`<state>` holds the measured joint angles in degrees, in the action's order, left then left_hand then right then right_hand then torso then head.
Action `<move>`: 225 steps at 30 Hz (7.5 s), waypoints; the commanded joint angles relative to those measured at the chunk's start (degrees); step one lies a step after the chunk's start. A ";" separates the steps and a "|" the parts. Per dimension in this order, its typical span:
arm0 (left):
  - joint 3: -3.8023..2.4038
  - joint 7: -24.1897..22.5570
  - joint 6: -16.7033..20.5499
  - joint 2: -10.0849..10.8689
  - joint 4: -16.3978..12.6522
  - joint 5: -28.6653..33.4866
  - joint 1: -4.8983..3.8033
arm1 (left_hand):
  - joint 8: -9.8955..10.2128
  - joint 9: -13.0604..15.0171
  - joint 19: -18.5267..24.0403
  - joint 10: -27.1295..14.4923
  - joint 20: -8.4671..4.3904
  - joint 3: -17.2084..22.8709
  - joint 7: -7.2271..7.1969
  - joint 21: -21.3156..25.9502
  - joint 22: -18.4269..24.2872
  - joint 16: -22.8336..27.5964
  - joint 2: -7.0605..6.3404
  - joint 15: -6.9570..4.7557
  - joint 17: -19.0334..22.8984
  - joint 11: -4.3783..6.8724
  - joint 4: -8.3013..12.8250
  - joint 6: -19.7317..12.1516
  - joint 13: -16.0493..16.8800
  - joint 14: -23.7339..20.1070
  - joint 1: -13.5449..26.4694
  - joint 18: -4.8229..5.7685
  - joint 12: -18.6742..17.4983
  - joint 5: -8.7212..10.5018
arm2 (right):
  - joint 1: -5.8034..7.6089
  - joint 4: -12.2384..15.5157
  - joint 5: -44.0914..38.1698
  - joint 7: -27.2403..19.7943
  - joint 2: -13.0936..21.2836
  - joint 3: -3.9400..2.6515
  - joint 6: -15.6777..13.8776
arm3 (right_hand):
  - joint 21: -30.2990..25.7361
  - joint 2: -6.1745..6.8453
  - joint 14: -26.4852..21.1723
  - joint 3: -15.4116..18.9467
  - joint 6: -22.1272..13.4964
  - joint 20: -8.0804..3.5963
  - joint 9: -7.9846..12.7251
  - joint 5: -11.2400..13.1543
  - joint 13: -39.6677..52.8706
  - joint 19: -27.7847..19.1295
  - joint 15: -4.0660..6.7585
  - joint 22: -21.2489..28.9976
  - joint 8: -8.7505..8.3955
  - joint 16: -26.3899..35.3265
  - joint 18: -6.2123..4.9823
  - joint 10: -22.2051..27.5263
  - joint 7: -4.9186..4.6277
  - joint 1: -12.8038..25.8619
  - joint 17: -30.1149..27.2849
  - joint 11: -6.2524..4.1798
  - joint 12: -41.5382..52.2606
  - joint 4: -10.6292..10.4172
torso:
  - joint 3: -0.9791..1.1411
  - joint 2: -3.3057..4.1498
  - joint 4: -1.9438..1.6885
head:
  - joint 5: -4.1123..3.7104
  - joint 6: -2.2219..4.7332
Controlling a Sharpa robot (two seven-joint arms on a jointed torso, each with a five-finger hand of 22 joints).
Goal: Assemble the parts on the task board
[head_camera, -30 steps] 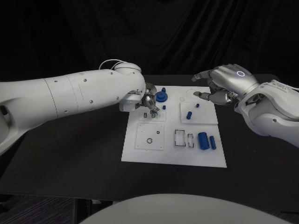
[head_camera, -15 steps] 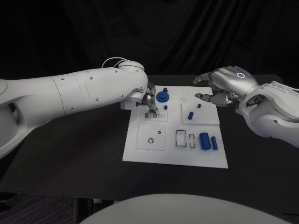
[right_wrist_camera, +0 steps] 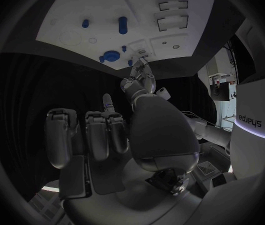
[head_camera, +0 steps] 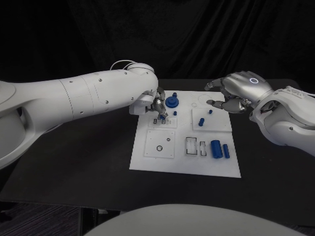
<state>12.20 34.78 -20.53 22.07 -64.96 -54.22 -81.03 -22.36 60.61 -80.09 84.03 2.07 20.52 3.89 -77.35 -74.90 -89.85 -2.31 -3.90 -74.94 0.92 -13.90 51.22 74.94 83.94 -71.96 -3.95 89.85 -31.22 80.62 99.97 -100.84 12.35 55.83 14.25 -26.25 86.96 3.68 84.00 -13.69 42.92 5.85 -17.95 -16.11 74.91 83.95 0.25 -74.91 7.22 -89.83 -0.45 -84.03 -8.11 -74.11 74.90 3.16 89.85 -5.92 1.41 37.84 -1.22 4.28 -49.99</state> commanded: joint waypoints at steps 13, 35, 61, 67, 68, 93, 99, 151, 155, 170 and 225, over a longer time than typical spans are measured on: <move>-0.05 0.57 0.24 -0.78 1.64 2.66 0.46 | 0.91 -0.39 -0.96 5.97 -0.16 11.58 -1.04 -0.39 -5.04 -0.15 0.19 -0.71 -15.06 0.70 12.12 2.42 15.06 6.06 1.88 0.02 0.15 0.08 | -0.29 -0.37 -0.52 1.42 -0.24 -0.04 2.13 | -0.44 -0.79 6.00 -0.31 0.62 -0.30 -0.01 -0.21 15.09 3.58 0.61 -13.68 0.31 -0.17 -0.61 -5.97 0.05 -0.23 15.10 -0.45 0.15 -0.14 | 0.01 0.01 -0.01 | 0.08 -0.01; -0.05 0.45 0.12 -1.05 2.80 2.68 1.33 | 2.60 -1.15 -0.75 5.97 -0.35 12.45 -1.05 0.52 -4.56 -0.15 0.93 -0.81 -15.06 0.75 13.53 3.00 15.06 6.06 3.74 -0.12 0.15 2.92 | -0.58 -0.74 -0.52 1.29 -0.50 -0.04 3.40 | -0.54 -0.89 6.00 -0.50 0.60 -0.34 0.07 -0.21 15.09 3.51 0.64 -13.64 0.21 -0.17 -0.64 -5.97 0.04 -0.47 15.10 -0.47 0.15 -0.09 | 0.02 0.00 -0.01 | 0.60 -0.01; -0.04 0.09 0.06 -1.02 3.31 2.68 2.57 | 3.64 -1.58 -0.49 5.97 -0.25 12.56 -0.83 1.03 -4.32 -0.15 1.32 -0.66 -15.06 0.56 13.87 2.69 15.06 6.06 4.45 -0.20 0.15 3.80 | -0.77 -0.93 -0.29 1.43 -0.46 -0.04 5.02 | -0.71 -1.03 6.00 -0.76 0.70 -0.39 0.18 -0.20 15.09 3.41 0.68 -13.58 0.12 -0.17 -0.69 -5.97 0.06 -0.71 15.10 -0.51 0.15 -0.10 | -0.02 -0.02 -0.02 | 0.81 -0.01; -0.04 -0.01 0.33 -1.03 3.54 2.68 2.70 | 3.70 -1.60 -0.45 5.97 -0.24 12.58 -0.82 1.08 -4.29 -0.15 1.38 -0.64 -15.06 0.54 13.89 2.67 15.06 6.06 4.46 -0.21 0.15 3.84 | -0.78 -0.94 0.44 1.41 -0.45 -0.04 5.20 | -0.80 -1.09 6.00 -0.87 0.75 -0.41 0.23 -0.20 15.09 3.34 0.69 -13.54 0.09 -0.17 -0.71 -5.97 0.05 -0.83 15.10 -0.51 0.15 -0.09 | -0.01 0.01 0.01 | 0.73 -0.01; -0.04 -0.02 0.35 -1.02 3.55 2.68 2.71 | 3.70 -1.60 -0.45 5.97 -0.24 12.58 -0.82 1.08 -4.29 -0.15 1.38 -0.64 -15.06 0.54 13.89 2.67 15.06 6.06 4.46 -0.21 0.15 3.84 | -0.78 -0.95 0.50 1.42 -0.45 -0.04 5.24 | -0.80 -1.09 6.00 -0.87 0.75 -0.41 0.23 -0.20 15.09 3.34 0.69 -13.54 0.09 -0.17 -0.71 -5.97 0.05 -0.83 15.10 -0.51 0.15 -0.09 | 0.00 0.02 0.02 | 0.73 -0.01; -0.04 -0.17 -0.21 -1.58 4.38 2.68 3.41 | 3.85 -1.64 -0.32 5.97 -0.20 12.55 -0.77 1.30 -4.15 -0.15 1.50 -0.59 -15.06 0.49 13.93 2.65 15.06 6.06 4.59 -0.26 0.15 4.02 | -0.82 -1.11 0.74 1.61 -0.57 -0.04 6.05 | -0.95 -1.12 6.00 -1.00 0.81 -0.42 0.28 -0.20 15.09 3.25 0.70 -13.49 0.04 -0.17 -0.76 -5.97 0.03 -0.97 15.10 -0.50 0.15 -0.07 | -0.03 0.04 0.03 | 0.82 -0.01; -0.04 -0.22 -0.19 -1.71 4.41 2.68 3.53 | 3.90 -1.65 -0.29 5.97 -0.18 12.52 -0.76 1.34 -4.14 -0.15 1.53 -0.58 -15.06 0.48 13.94 2.67 15.06 6.06 4.64 -0.27 0.15 4.09 | -0.84 -1.16 0.74 1.68 -0.63 -0.04 6.26 | -0.93 -1.12 6.00 -1.01 0.82 -0.43 0.29 -0.19 15.09 3.26 0.70 -13.49 0.03 -0.17 -0.75 -5.97 0.03 -0.98 15.10 -0.50 0.15 -0.07 | 0.01 0.02 0.03 | 0.83 -0.01; -0.05 -0.65 1.21 -2.65 5.99 2.68 4.18 | 4.32 -1.71 0.10 5.97 -0.04 12.19 -0.75 1.96 -3.82 -0.15 1.85 -0.46 -15.06 0.41 14.07 2.88 15.06 6.06 5.16 -0.39 0.15 5.01 | -1.12 -1.54 0.75 2.11 -0.81 -0.04 7.89 | -1.34 -1.19 6.00 -1.20 0.96 -0.44 0.40 -0.18 15.09 2.99 0.69 -13.34 -0.03 -0.17 -0.86 -5.97 -0.01 -1.10 15.10 -0.47 0.15 -0.13 | -0.01 0.02 -0.02 | 0.76 -0.01; -0.05 -0.62 1.26 -2.64 6.05 2.68 4.19 | 4.32 -1.71 0.10 5.97 -0.04 12.19 -0.75 1.96 -3.82 -0.15 1.85 -0.46 -15.06 0.41 14.07 2.88 15.06 6.06 5.16 -0.39 0.15 5.01 | -1.17 -1.61 0.75 2.11 -0.85 -0.04 7.93 | -1.34 -1.19 6.00 -1.20 0.96 -0.44 0.40 -0.18 15.09 2.99 0.69 -13.34 -0.03 -0.17 -0.86 -5.97 -0.01 -1.10 15.10 -0.47 0.15 -0.13 | -0.02 0.04 -0.03 | 0.82 -0.01; -0.05 -0.79 1.91 -2.53 6.23 2.68 4.21 | 4.35 -1.71 0.19 5.97 -0.03 12.20 -0.77 2.10 -3.74 -0.15 1.93 -0.46 -15.06 0.42 14.15 2.97 15.06 6.06 5.14 -0.43 0.15 5.04 | -1.27 -1.64 0.75 2.11 -0.96 -0.04 8.05 | -1.33 -1.19 6.00 -1.24 1.03 -0.44 0.42 -0.18 15.09 3.01 0.69 -13.35 -0.04 -0.17 -0.86 -5.97 -0.03 -1.12 15.10 -0.46 0.15 -0.15 | -0.01 0.02 -0.02 | 0.70 -0.01; -0.04 -1.98 4.52 -0.88 4.31 2.68 4.23 | 4.48 -1.52 0.50 5.97 -0.17 12.36 -1.02 2.86 -3.44 -0.15 1.95 -0.67 -15.06 0.65 15.26 4.20 15.06 6.06 5.26 -0.57 0.15 3.93 | -1.37 -1.55 0.75 2.45 -0.68 -0.04 8.62 | -1.39 -1.13 6.00 -1.30 1.18 -0.43 0.47 -0.16 15.09 2.98 0.66 -13.33 -0.05 -0.17 -0.87 -5.97 -0.08 -1.12 15.10 -0.39 0.15 -0.20 | -0.01 0.02 -0.02 | 1.03 -0.01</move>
<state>11.83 32.26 -15.17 21.13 -60.73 -51.12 -77.36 -18.20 59.12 -79.97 84.03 1.75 23.28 3.46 -74.74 -74.90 -89.85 -0.91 -4.29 -74.92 1.31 -8.59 55.47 74.91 83.95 -66.87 -3.94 89.85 -27.21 79.38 98.35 -99.91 13.56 55.09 14.24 -18.01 85.97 2.78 84.05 -14.63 43.69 5.84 -17.56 -16.11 74.93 83.95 0.61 -74.91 7.21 -89.83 -0.45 -84.03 -8.05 -75.01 74.90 3.17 89.85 -6.24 1.41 37.87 -1.26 5.30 -49.99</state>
